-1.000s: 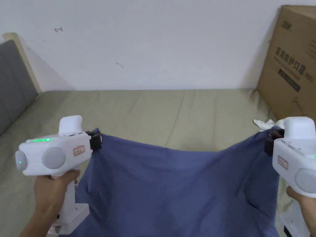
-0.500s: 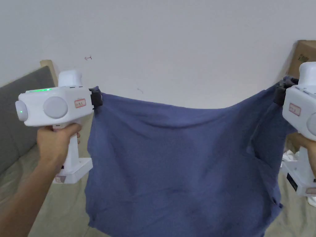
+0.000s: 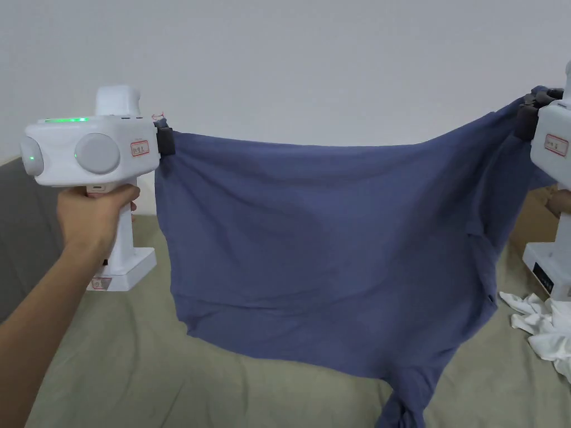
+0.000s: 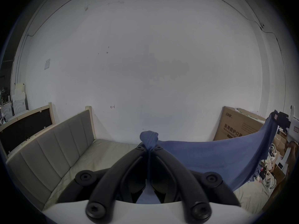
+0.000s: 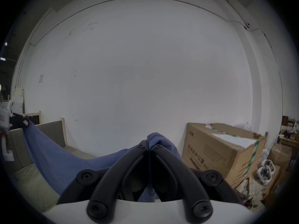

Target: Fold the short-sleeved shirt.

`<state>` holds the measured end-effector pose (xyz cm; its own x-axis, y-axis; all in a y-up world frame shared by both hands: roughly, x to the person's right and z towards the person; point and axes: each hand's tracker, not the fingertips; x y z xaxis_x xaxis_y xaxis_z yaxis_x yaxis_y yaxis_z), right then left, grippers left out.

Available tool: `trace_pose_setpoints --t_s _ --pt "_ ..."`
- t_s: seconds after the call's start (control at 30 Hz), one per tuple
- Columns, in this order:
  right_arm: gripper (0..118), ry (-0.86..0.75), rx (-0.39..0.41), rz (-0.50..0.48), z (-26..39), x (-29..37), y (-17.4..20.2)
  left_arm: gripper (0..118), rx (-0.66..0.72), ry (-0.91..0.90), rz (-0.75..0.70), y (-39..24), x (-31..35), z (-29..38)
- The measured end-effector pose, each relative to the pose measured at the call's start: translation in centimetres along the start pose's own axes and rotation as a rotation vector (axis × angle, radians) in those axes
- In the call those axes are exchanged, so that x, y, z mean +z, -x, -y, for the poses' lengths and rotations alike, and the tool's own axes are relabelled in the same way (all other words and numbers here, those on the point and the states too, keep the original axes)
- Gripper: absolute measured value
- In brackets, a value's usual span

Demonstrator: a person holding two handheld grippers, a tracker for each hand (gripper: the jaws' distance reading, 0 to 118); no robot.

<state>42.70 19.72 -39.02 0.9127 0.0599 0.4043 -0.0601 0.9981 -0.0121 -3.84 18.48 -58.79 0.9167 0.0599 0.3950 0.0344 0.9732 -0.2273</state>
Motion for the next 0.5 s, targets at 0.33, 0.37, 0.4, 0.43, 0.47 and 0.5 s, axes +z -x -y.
trace_pose_setpoints --t_s 0.33,0.37,0.4,0.43,0.47,0.5 --pt "5 0.194 -0.140 -0.080 13.7 -0.8 -0.7 7 -0.007 0.181 0.003 0.6 -4.0 13.5" --pt "5 0.214 -0.152 -0.084 15.0 -0.4 -0.8 7 -0.001 0.201 0.006 0.6 -3.7 14.7" --pt "5 0.234 -0.165 -0.085 16.3 0.2 -0.7 7 0.001 0.225 0.009 0.6 -3.5 16.2" --pt "5 0.256 -0.177 -0.092 17.7 1.0 -0.8 7 0.002 0.245 0.009 0.6 -3.2 17.7" --pt "5 0.262 -0.189 -0.101 18.8 1.7 -1.0 7 0.002 0.256 0.012 0.7 -2.7 18.9" --pt "5 0.284 -0.199 -0.107 20.1 2.6 -1.1 7 0.000 0.274 0.013 0.7 -2.1 20.2"
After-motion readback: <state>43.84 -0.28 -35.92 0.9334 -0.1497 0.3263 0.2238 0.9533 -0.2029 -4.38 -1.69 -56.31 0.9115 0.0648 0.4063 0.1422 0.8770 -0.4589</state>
